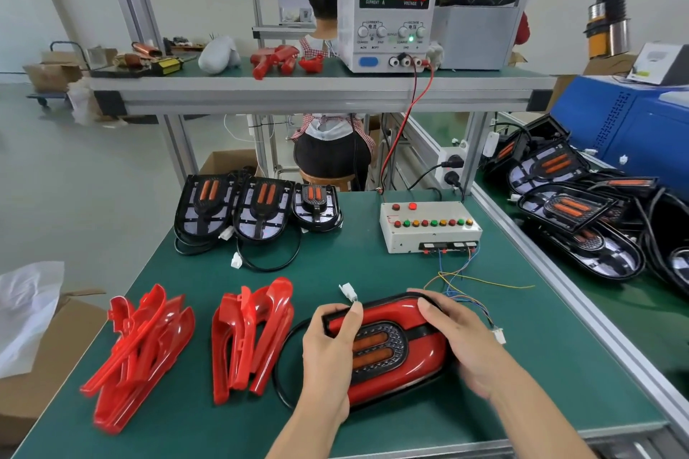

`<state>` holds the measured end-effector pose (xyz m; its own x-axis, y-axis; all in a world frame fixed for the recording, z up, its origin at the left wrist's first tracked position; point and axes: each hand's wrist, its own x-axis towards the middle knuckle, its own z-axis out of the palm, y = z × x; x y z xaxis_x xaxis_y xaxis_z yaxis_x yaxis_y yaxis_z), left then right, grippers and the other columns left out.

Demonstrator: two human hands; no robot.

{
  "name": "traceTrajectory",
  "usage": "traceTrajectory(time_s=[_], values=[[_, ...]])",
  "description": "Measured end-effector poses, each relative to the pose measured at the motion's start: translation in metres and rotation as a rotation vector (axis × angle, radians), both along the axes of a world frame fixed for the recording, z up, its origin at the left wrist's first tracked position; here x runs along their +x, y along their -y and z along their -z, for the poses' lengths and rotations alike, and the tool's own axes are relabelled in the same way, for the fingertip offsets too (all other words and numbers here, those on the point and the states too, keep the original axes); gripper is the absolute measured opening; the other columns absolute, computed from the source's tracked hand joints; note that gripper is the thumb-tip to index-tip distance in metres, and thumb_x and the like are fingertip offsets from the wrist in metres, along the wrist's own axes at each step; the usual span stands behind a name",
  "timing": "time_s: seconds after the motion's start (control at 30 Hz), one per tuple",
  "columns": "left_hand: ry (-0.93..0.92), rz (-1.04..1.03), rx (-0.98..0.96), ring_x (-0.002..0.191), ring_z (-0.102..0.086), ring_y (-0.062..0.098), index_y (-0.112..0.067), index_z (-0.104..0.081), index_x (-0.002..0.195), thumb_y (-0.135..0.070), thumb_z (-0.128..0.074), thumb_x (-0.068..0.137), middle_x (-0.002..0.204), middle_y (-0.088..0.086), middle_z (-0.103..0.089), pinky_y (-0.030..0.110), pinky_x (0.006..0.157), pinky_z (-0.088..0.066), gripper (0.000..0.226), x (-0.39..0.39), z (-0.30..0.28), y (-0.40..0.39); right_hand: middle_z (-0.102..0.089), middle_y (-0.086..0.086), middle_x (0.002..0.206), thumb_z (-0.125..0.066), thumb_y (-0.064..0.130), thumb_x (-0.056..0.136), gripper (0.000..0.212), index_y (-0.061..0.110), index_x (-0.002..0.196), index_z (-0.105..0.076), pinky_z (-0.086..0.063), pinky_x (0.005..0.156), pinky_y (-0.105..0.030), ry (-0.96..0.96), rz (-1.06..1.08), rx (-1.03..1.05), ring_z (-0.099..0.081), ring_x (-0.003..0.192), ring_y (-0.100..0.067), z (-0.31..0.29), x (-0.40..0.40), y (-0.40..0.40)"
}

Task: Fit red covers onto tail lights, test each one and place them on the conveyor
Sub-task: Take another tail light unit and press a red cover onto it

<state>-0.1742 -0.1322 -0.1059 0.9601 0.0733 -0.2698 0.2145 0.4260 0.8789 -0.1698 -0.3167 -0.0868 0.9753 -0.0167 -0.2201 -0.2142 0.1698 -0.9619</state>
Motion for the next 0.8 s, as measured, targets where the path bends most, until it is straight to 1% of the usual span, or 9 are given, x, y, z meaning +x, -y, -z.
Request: traceTrajectory(time_s=[0.07,0.13,0.23,0.37,0.5,0.7,0.8], values=[[-0.001,-0.001,-0.001,0.078,-0.077,0.039,-0.030,-0.068,0.088,-0.036,-0.080,0.086,0.091,0.015,-0.078,0.044,0.060,-0.062,0.014,0.0003,0.0001,0.0000,-0.075,-0.012,0.114,-0.068,0.027,0.088,0.030,0.019,0.117,-0.073,-0.061,0.086,-0.038,0.011,0.038,0.041,-0.072,0.099,-0.027,0.0019,0.0012,-0.0030],[0.006,-0.002,0.003,0.078,-0.077,0.038,-0.030,-0.068,0.087,-0.036,-0.079,0.087,0.091,0.014,-0.078,0.042,0.059,-0.062,0.013,0.0006,0.0005,0.0000,-0.075,-0.013,0.113,-0.070,0.029,0.085,0.031,0.022,0.115,-0.074,-0.060,0.087,-0.042,-0.005,0.047,0.065,-0.072,0.098,-0.029,0.0033,0.0018,-0.0047],[0.016,-0.008,0.020,0.076,-0.077,0.036,-0.031,-0.068,0.086,-0.036,-0.078,0.088,0.089,0.013,-0.078,0.039,0.056,-0.061,0.011,0.0008,0.0011,0.0002,-0.076,-0.013,0.110,-0.073,0.030,0.079,0.033,0.022,0.111,-0.076,-0.061,0.081,-0.040,-0.035,0.058,0.095,-0.073,0.095,-0.029,0.0034,0.0020,-0.0052],[0.027,-0.012,0.031,0.075,-0.078,0.034,-0.032,-0.068,0.086,-0.037,-0.078,0.088,0.088,0.011,-0.079,0.037,0.056,-0.061,0.012,0.0004,0.0019,0.0002,-0.076,-0.015,0.108,-0.071,0.021,0.088,0.023,0.020,0.109,-0.077,-0.061,0.075,-0.038,-0.067,0.065,0.109,-0.073,0.089,-0.028,0.0016,0.0041,-0.0045],[0.030,-0.016,0.037,0.075,-0.078,0.034,-0.031,-0.068,0.085,-0.037,-0.078,0.087,0.087,0.011,-0.079,0.037,0.055,-0.061,0.013,0.0008,0.0029,0.0000,-0.077,-0.015,0.106,-0.069,0.018,0.091,0.022,0.017,0.112,-0.075,-0.061,0.069,-0.035,-0.093,0.054,0.117,-0.073,0.084,-0.026,-0.0010,0.0060,-0.0030],[0.022,-0.011,0.023,0.080,-0.077,0.040,-0.026,-0.066,0.090,-0.038,-0.079,0.087,0.093,0.016,-0.078,0.046,0.063,-0.062,0.018,0.0019,0.0049,0.0012,-0.077,-0.013,0.099,-0.066,0.015,0.094,0.021,0.013,0.114,-0.073,-0.060,0.068,-0.033,-0.077,0.053,0.129,-0.071,0.079,-0.024,0.0005,0.0078,-0.0044],[0.019,-0.012,0.024,0.080,-0.077,0.040,-0.026,-0.067,0.091,-0.040,-0.079,0.086,0.092,0.016,-0.078,0.046,0.063,-0.062,0.019,0.0020,0.0055,0.0006,-0.077,-0.014,0.101,-0.066,0.016,0.094,0.021,0.013,0.115,-0.072,-0.061,0.068,-0.034,-0.067,0.051,0.120,-0.071,0.082,-0.024,0.0000,0.0076,-0.0048]])
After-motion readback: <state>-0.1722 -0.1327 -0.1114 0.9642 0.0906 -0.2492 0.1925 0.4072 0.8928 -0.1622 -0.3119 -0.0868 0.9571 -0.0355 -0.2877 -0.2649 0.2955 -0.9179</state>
